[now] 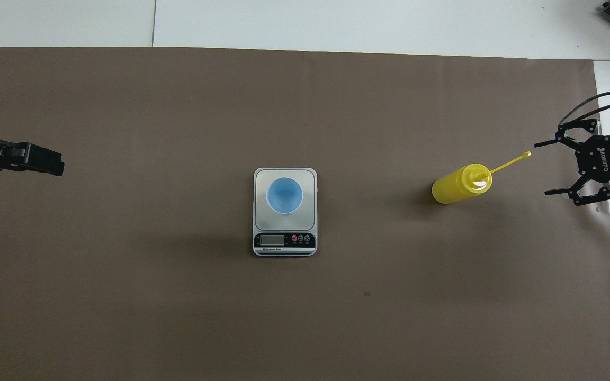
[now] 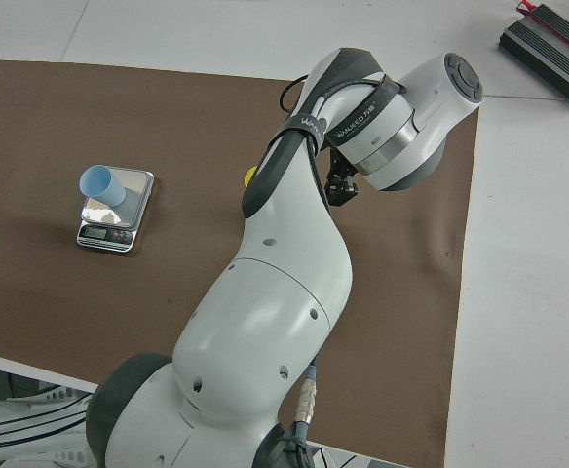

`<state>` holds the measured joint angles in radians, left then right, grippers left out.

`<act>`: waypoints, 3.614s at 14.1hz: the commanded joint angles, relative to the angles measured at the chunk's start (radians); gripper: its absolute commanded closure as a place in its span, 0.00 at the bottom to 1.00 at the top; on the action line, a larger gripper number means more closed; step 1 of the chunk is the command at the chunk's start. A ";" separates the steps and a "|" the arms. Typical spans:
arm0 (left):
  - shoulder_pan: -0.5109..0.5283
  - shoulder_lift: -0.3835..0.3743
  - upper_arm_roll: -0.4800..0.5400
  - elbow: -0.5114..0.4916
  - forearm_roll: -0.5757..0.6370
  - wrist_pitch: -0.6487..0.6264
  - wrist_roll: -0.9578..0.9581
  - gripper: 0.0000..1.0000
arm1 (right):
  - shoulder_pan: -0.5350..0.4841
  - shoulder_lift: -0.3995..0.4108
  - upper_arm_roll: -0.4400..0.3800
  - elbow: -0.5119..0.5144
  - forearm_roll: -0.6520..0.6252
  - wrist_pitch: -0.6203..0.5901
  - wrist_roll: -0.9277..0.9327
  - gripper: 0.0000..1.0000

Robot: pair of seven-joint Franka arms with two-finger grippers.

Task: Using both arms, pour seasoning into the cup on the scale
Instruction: 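Move the right gripper to the yellow bottle and grasp its body, then lift the yellow bottle with the right gripper over the blue cup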

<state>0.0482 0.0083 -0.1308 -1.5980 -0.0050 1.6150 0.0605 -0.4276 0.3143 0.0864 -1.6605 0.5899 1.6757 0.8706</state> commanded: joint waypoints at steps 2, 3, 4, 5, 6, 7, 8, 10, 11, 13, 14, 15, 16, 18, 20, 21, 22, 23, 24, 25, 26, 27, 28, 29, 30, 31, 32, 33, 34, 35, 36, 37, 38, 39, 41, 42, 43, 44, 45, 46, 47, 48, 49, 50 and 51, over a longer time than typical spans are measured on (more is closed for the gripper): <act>0.010 -0.022 -0.003 -0.025 -0.003 -0.009 -0.008 0.00 | -0.016 -0.001 0.010 -0.120 0.105 0.081 0.031 0.00; 0.010 -0.024 -0.003 -0.030 -0.003 -0.009 -0.007 0.00 | -0.014 0.008 0.010 -0.142 0.122 0.085 0.031 0.00; 0.010 -0.024 -0.003 -0.030 -0.003 -0.007 -0.007 0.00 | -0.014 0.025 0.010 -0.143 0.131 0.087 0.031 0.00; 0.010 -0.024 -0.003 -0.030 -0.003 -0.004 -0.010 0.00 | -0.014 0.040 0.010 -0.142 0.152 0.087 0.030 0.00; 0.010 -0.024 -0.003 -0.030 -0.003 -0.007 -0.011 0.00 | -0.014 0.063 0.012 -0.140 0.186 0.081 0.027 0.00; 0.010 -0.024 0.000 -0.023 -0.003 -0.018 -0.013 0.00 | -0.014 0.074 0.012 -0.142 0.212 0.075 0.021 0.00; 0.010 -0.024 0.002 -0.019 -0.003 -0.029 -0.011 0.00 | -0.004 0.077 0.012 -0.143 0.229 0.072 0.021 0.00; 0.006 -0.024 0.002 -0.020 0.002 -0.046 -0.008 0.00 | 0.018 0.077 0.012 -0.148 0.260 0.073 0.022 0.01; 0.002 -0.025 0.002 -0.020 0.002 -0.047 -0.008 0.00 | 0.026 0.077 0.012 -0.162 0.263 0.076 0.021 0.01; 0.004 -0.031 0.000 -0.030 0.002 -0.049 -0.007 0.00 | 0.055 0.080 0.012 -0.188 0.304 0.091 0.021 0.03; 0.002 -0.033 0.000 -0.033 0.002 -0.047 -0.007 0.00 | 0.072 0.080 0.012 -0.215 0.332 0.120 0.021 0.04; 0.001 -0.033 0.000 -0.033 0.002 -0.044 -0.010 0.00 | 0.078 0.080 0.012 -0.228 0.347 0.146 0.022 0.05; 0.002 -0.033 0.000 -0.033 0.002 -0.034 -0.011 0.00 | 0.091 0.078 0.012 -0.229 0.364 0.147 0.027 0.07; 0.012 -0.034 0.002 -0.033 0.002 -0.035 -0.011 0.00 | 0.098 0.077 0.012 -0.237 0.389 0.148 0.028 0.10; 0.013 -0.034 0.005 -0.033 0.002 -0.035 -0.010 0.00 | 0.098 0.072 0.012 -0.255 0.390 0.148 0.027 0.12; 0.013 -0.034 0.005 -0.033 0.002 -0.035 -0.010 0.00 | 0.096 0.071 0.012 -0.266 0.390 0.147 0.022 0.13; 0.012 -0.034 0.003 -0.033 0.002 -0.035 -0.010 0.00 | 0.096 0.069 0.012 -0.269 0.390 0.139 0.022 0.16; 0.010 -0.034 0.003 -0.033 0.002 -0.035 -0.011 0.00 | 0.098 0.066 0.012 -0.269 0.390 0.125 0.022 0.20; 0.010 -0.034 0.003 -0.033 0.002 -0.035 -0.010 0.00 | 0.098 0.066 0.012 -0.268 0.390 0.109 0.021 0.35; 0.012 -0.034 0.003 -0.033 0.002 -0.035 -0.010 0.00 | 0.098 0.066 0.013 -0.265 0.390 0.104 0.016 0.56; 0.013 -0.034 0.003 -0.033 0.002 -0.035 -0.011 0.00 | 0.098 0.065 0.013 -0.259 0.393 0.105 0.018 0.78; 0.012 -0.034 0.003 -0.033 0.002 -0.035 -0.010 0.00 | 0.098 0.065 0.013 -0.255 0.398 0.105 0.022 0.91; 0.012 -0.034 0.003 -0.033 0.002 -0.035 -0.011 0.00 | 0.098 0.065 0.013 -0.255 0.401 0.105 0.022 0.97; 0.012 -0.034 0.003 -0.033 0.002 -0.035 -0.010 0.00 | 0.099 0.062 0.013 -0.254 0.401 0.110 0.024 0.97; 0.010 -0.034 0.003 -0.033 0.002 -0.035 -0.010 0.00 | 0.101 0.049 0.015 -0.251 0.399 0.117 0.028 0.97; 0.012 -0.034 0.003 -0.033 0.002 -0.035 -0.011 0.00 | 0.114 0.036 0.015 -0.246 0.399 0.127 0.050 0.97; 0.012 -0.034 0.003 -0.033 0.002 -0.035 -0.010 0.00 | 0.142 0.011 0.013 -0.237 0.393 0.146 0.092 0.98; 0.012 -0.034 0.003 -0.033 0.002 -0.035 -0.010 0.00 | 0.177 -0.018 0.012 -0.232 0.384 0.192 0.141 0.98; 0.012 -0.034 0.003 -0.033 0.002 -0.035 -0.010 0.00 | 0.206 -0.038 0.013 -0.232 0.383 0.247 0.187 1.00; 0.012 -0.034 0.003 -0.033 0.002 -0.035 -0.011 0.00 | 0.231 -0.050 0.013 -0.229 0.383 0.283 0.235 1.00; 0.012 -0.034 0.003 -0.033 0.002 -0.035 -0.010 0.00 | 0.260 -0.058 0.012 -0.226 0.383 0.312 0.284 1.00; 0.012 -0.034 0.003 -0.033 0.002 -0.035 -0.010 0.00 | 0.291 -0.070 0.012 -0.226 0.381 0.346 0.316 1.00; 0.012 -0.034 0.003 -0.033 0.002 -0.035 -0.010 0.00 | 0.334 -0.081 0.010 -0.225 0.370 0.386 0.344 1.00; 0.012 -0.034 0.003 -0.033 0.002 -0.035 -0.010 0.00 | 0.375 -0.092 0.010 -0.225 0.337 0.433 0.379 1.00; 0.012 -0.034 0.003 -0.033 0.002 -0.035 -0.011 0.00 | 0.453 -0.103 0.010 -0.223 0.236 0.543 0.476 1.00; 0.012 -0.034 0.003 -0.033 0.002 -0.035 -0.010 0.00 | 0.490 -0.103 0.010 -0.216 0.182 0.583 0.522 1.00; 0.012 -0.034 0.003 -0.033 0.002 -0.035 -0.010 0.00 | 0.524 -0.101 0.010 -0.203 0.129 0.607 0.565 1.00; 0.012 -0.034 0.003 -0.033 0.002 -0.035 -0.010 0.00 | 0.558 -0.098 0.010 -0.191 0.069 0.628 0.620 1.00; 0.012 -0.034 0.003 -0.033 0.002 -0.035 -0.010 0.00 | 0.590 -0.095 0.010 -0.186 0.010 0.660 0.672 1.00; 0.012 -0.034 0.003 -0.033 0.002 -0.035 -0.011 0.00 | 0.643 -0.093 0.010 -0.185 -0.066 0.697 0.738 1.00; 0.012 -0.034 0.003 -0.033 0.002 -0.035 -0.010 0.00 | 0.688 -0.090 0.010 -0.186 -0.134 0.735 0.802 1.00; 0.012 -0.034 0.003 -0.033 0.002 -0.035 -0.010 0.00 | 0.702 -0.087 0.012 -0.189 -0.195 0.769 0.865 1.00; 0.012 -0.034 0.003 -0.033 0.002 -0.035 -0.010 0.00 | 0.717 -0.087 0.012 -0.189 -0.244 0.771 0.892 1.00; 0.012 -0.034 0.003 -0.033 0.002 -0.035 -0.010 0.00 | 0.752 -0.083 0.010 -0.189 -0.310 0.771 0.895 1.00; 0.012 -0.034 0.003 -0.033 0.002 -0.035 -0.010 0.00 | 0.779 -0.074 0.010 -0.186 -0.396 0.773 0.912 1.00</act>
<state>0.0497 0.0007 -0.1219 -1.6029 -0.0050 1.5759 0.0584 0.3183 0.2324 0.1002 -1.8549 0.3083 2.4322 1.7480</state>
